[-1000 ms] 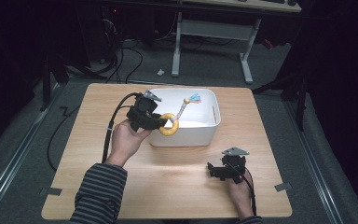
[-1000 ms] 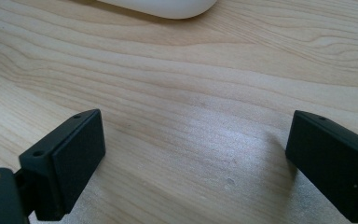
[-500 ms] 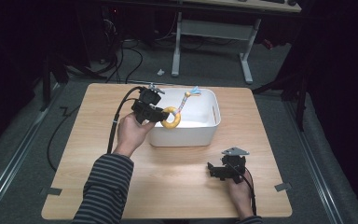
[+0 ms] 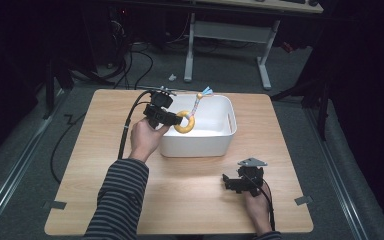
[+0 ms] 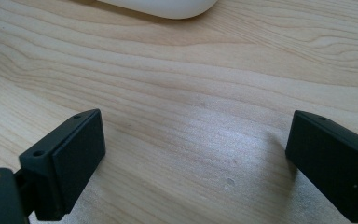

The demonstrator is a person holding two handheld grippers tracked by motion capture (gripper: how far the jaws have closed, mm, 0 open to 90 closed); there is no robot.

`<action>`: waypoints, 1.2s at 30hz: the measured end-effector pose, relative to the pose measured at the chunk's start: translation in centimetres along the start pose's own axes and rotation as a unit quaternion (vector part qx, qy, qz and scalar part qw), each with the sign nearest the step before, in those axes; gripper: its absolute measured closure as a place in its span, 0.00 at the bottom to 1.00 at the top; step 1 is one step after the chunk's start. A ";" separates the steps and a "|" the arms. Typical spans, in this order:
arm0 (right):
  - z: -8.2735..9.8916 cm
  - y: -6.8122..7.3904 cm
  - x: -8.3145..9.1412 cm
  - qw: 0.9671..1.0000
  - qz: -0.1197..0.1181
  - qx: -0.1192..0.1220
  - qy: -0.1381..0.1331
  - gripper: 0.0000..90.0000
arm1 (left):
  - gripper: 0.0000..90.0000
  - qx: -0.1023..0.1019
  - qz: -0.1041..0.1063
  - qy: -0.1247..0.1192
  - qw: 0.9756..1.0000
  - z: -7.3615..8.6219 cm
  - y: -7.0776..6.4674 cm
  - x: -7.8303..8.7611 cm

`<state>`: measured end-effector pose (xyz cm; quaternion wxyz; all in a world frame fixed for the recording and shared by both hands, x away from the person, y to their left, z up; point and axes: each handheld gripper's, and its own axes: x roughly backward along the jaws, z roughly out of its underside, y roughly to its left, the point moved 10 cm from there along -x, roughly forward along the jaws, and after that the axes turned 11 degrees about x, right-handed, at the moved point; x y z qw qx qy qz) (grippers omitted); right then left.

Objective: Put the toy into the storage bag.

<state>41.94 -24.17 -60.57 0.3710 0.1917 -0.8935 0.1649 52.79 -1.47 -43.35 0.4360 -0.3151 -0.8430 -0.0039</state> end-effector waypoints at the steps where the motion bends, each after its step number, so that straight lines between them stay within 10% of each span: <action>1: 0.0 0.0 0.0 1.000 0.000 -0.001 0.000 0.05 | 0.76 -0.001 -0.005 0.002 1.000 0.0 0.1 -0.2; 36: 0.0 0.1 0.0 1.000 -0.002 0.001 0.000 0.05 | 0.76 -0.021 -0.027 0.086 0.996 2.0 0.0 -4.4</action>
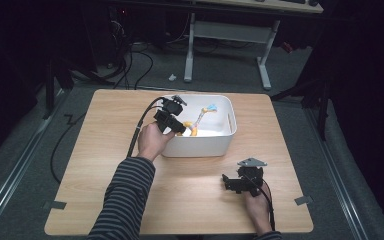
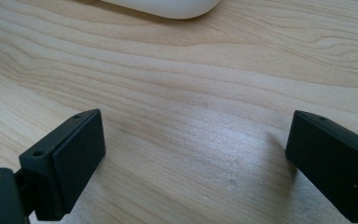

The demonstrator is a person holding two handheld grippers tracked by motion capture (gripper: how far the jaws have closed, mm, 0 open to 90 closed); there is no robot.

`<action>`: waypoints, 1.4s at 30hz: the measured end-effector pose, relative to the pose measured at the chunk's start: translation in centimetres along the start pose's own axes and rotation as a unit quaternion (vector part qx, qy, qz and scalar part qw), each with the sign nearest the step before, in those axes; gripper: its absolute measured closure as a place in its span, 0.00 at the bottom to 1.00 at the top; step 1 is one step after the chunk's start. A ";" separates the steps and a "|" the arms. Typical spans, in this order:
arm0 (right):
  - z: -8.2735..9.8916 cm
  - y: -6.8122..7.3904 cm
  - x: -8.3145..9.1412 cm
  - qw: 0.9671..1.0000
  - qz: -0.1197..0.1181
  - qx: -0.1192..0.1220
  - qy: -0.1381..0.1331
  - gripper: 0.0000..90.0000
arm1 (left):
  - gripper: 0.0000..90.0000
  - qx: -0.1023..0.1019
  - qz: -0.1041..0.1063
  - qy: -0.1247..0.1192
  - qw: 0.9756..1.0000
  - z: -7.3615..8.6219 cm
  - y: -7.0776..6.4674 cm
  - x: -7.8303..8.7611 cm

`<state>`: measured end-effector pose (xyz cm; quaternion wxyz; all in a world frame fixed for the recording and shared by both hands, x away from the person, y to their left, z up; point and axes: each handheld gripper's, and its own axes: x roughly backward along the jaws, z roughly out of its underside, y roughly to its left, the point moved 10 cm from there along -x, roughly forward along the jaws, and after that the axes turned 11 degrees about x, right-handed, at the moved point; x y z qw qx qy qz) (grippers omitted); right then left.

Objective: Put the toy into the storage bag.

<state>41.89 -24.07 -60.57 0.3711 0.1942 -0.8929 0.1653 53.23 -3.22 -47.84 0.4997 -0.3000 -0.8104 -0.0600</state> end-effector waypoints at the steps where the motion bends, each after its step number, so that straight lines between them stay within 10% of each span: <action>1: 0.0 0.0 0.0 1.000 0.000 0.000 0.000 0.05 | 0.76 0.001 0.001 0.001 1.000 0.0 0.0 0.0; 16: 0.0 0.1 0.0 1.000 -0.002 0.001 0.000 0.05 | 0.70 0.019 0.020 0.019 0.999 0.2 0.2 -0.4; 42: 0.0 0.1 0.0 1.000 -0.004 0.003 -0.001 0.05 | 0.46 0.037 0.015 -0.084 0.996 1.1 1.7 5.4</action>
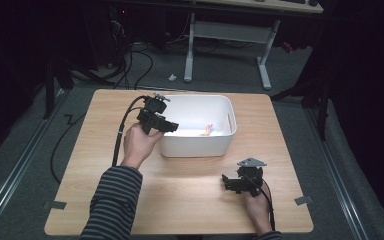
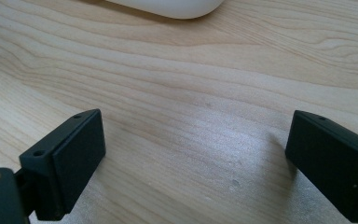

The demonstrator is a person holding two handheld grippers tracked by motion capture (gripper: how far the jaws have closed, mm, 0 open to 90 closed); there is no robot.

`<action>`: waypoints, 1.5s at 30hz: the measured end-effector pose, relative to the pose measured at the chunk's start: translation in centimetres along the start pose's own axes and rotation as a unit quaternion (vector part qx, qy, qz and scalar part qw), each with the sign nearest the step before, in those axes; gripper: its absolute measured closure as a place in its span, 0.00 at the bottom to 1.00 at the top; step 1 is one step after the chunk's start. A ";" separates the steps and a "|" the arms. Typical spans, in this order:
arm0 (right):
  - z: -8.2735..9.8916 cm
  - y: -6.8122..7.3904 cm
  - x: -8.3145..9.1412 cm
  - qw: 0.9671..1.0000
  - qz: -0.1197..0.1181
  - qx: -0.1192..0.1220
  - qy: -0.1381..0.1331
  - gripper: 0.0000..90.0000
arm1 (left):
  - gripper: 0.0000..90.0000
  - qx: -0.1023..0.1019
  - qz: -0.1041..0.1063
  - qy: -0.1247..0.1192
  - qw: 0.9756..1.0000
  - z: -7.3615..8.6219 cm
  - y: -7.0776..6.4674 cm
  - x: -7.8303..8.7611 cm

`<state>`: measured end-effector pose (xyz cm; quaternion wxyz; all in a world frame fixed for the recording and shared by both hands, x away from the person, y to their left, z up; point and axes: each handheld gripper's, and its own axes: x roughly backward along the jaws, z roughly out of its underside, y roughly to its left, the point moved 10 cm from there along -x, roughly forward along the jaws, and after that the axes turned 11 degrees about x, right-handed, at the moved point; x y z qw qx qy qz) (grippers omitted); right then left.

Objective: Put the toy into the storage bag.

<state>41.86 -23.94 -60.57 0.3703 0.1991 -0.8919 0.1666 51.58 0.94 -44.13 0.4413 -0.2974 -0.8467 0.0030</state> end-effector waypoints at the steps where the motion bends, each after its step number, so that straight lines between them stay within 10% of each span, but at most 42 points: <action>1: 0.0 0.0 0.0 1.000 0.000 0.000 0.000 0.05 | 0.46 0.004 0.003 -0.003 1.000 0.1 0.1 0.3; 45: 0.0 0.0 0.0 1.000 0.001 0.000 0.000 0.05 | 0.43 0.022 -0.028 -0.056 0.998 4.5 3.2 5.6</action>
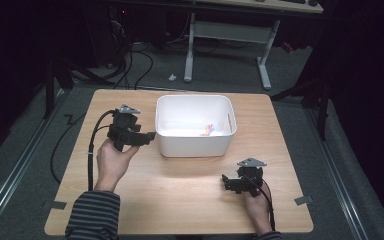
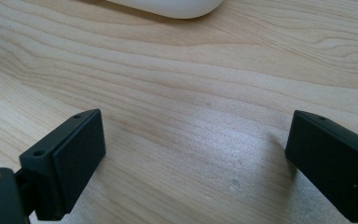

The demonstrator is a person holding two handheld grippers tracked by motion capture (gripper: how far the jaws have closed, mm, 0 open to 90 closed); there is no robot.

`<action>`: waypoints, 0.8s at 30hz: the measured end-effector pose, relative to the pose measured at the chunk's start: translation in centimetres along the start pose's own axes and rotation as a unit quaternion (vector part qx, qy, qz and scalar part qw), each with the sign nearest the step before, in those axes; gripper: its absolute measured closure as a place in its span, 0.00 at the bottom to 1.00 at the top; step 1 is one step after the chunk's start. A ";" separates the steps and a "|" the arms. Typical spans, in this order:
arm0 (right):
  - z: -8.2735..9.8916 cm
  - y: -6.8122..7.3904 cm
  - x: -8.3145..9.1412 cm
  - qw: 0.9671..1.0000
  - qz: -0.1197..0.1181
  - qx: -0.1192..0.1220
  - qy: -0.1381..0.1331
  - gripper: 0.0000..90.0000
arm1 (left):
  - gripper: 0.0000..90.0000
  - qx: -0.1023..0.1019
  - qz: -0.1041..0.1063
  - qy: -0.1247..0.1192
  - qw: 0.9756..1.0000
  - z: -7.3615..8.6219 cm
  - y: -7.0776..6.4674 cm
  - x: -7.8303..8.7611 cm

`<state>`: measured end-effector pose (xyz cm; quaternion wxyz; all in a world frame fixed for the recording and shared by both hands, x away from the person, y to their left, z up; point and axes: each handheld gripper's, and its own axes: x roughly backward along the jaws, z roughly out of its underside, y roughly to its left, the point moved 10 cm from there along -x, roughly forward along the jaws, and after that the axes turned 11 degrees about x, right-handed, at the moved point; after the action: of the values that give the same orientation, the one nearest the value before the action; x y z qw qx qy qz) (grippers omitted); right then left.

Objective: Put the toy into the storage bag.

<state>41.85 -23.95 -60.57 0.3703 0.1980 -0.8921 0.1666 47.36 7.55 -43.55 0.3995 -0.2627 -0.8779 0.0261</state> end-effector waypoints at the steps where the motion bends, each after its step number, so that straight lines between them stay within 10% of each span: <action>1: 0.0 0.0 0.0 1.000 0.000 0.000 0.000 0.05 | 0.43 0.000 -0.001 -0.001 1.000 0.1 0.0 0.1; 24: 0.0 0.0 0.0 1.000 0.000 0.000 0.000 0.05 | 0.43 0.022 0.000 -0.016 1.000 3.7 1.2 0.0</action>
<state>41.84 -23.95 -60.57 0.3704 0.1977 -0.8922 0.1667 45.21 9.18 -46.36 0.3910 -0.2532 -0.8835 0.0497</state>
